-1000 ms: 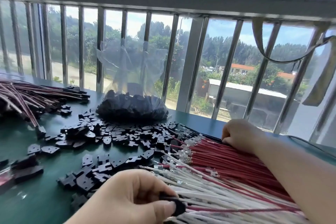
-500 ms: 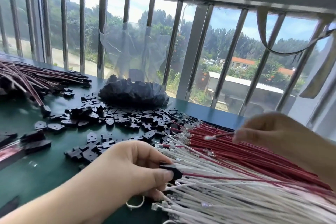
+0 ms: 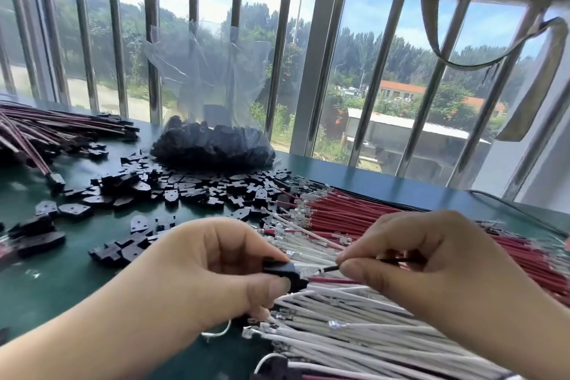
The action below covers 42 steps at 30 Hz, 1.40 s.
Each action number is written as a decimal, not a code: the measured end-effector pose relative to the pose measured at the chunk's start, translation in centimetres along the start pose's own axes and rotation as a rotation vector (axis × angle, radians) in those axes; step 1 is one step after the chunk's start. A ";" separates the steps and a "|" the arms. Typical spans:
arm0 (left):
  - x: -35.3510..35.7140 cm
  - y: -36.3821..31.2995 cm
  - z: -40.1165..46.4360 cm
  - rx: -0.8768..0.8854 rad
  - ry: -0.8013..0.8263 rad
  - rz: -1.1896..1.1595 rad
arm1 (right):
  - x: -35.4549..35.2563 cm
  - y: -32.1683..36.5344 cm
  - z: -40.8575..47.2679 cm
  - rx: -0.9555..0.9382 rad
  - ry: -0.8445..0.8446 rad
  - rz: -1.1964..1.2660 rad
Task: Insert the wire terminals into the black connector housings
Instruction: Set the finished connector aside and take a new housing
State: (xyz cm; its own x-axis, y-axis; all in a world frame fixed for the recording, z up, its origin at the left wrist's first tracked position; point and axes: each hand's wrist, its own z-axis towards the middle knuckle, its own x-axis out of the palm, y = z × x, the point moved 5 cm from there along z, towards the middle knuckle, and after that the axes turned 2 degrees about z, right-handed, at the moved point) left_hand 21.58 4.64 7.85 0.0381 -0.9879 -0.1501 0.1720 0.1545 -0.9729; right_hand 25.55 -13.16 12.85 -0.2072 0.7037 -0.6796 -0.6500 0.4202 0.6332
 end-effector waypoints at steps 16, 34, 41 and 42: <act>-0.2 0.1 0.1 0.058 0.012 0.008 | 0.4 0.0 -0.2 0.009 -0.015 -0.059; 0.2 -0.1 -0.1 0.088 -0.009 -0.159 | 1.1 1.3 -0.9 -0.066 -0.060 0.027; 0.9 -0.1 -0.2 0.077 0.013 -0.122 | 1.8 1.3 -0.3 -0.124 -0.006 0.016; 0.8 -0.1 -0.2 0.081 0.010 -0.120 | 1.7 1.2 -0.3 -0.110 0.003 0.036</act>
State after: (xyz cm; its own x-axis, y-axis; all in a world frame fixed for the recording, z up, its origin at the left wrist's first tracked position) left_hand 21.42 3.82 7.80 0.0025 -0.9993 -0.0361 0.2534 0.0356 -0.9667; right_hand 24.24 -11.64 12.34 -0.2343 0.7156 -0.6581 -0.7182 0.3288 0.6132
